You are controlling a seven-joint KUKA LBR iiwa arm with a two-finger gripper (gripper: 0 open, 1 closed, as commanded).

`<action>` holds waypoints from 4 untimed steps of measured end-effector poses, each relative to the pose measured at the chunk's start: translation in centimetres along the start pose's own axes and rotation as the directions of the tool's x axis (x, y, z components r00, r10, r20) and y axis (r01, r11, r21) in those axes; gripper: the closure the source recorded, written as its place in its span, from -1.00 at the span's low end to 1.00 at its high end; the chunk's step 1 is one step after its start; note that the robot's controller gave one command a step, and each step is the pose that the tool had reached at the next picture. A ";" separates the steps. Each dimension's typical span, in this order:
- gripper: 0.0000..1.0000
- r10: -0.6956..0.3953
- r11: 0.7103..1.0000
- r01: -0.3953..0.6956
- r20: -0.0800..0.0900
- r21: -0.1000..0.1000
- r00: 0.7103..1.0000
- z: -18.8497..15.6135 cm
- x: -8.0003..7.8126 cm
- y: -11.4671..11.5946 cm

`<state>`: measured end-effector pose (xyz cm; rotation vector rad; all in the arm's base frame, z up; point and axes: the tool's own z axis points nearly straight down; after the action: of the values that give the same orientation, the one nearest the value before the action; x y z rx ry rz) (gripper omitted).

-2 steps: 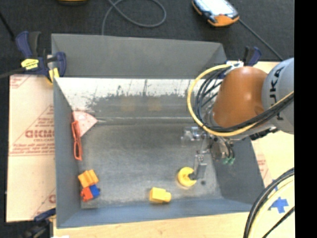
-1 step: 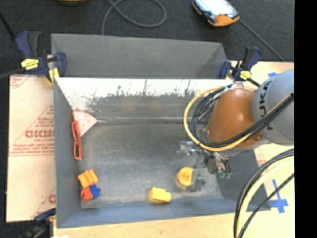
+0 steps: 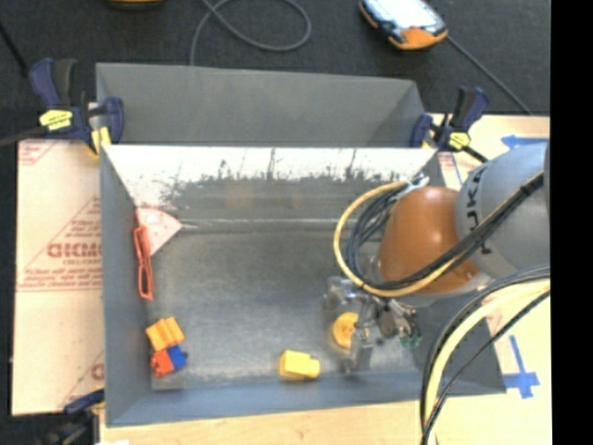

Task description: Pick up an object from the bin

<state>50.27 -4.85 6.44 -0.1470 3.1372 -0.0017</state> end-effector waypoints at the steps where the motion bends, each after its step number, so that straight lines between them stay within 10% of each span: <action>1: -1.00 -0.109 0.994 0.109 0.005 0.001 0.994 -3.8 0.3 -1.8; 2: -1.00 0.021 1.000 -0.021 0.003 -0.001 1.000 -1.5 0.8 -1.5; 3: 1.00 -0.098 0.995 0.098 0.003 0.001 0.995 -0.6 1.1 -2.0; 4: 1.00 -0.098 0.995 0.098 0.003 0.001 0.995 -0.6 1.1 -2.0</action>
Offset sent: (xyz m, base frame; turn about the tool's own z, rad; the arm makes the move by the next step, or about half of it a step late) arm -0.0102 -0.0137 0.0056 0.0701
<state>49.34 -6.98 7.05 -0.3010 3.1236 -0.0023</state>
